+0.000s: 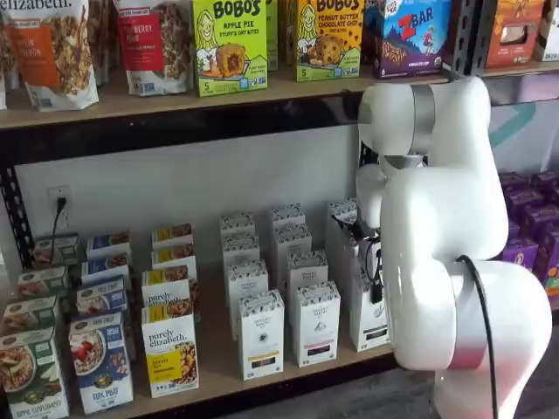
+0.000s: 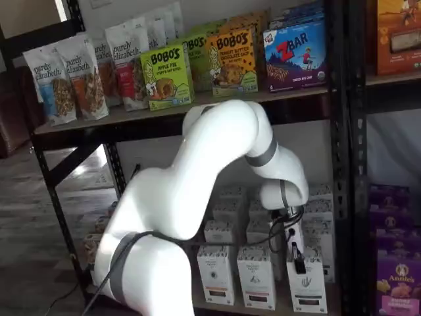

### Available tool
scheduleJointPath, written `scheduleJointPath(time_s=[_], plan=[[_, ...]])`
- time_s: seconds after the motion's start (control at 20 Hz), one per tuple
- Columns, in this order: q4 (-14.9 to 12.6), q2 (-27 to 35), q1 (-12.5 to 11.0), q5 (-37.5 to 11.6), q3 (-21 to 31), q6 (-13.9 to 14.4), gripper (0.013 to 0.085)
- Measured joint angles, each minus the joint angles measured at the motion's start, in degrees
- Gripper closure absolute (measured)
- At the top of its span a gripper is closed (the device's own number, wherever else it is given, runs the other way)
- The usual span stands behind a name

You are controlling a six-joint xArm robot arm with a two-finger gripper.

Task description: Pick up the white box with a green strip in the middle, on the bottom shelf, the sixth box from the left

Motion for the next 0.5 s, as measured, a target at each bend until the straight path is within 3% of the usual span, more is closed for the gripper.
scheduleJointPath(time_s=[0.5], plan=[[-6.89, -6.71, -0.08, -6.39, 11.44, 6.64, 0.0450]])
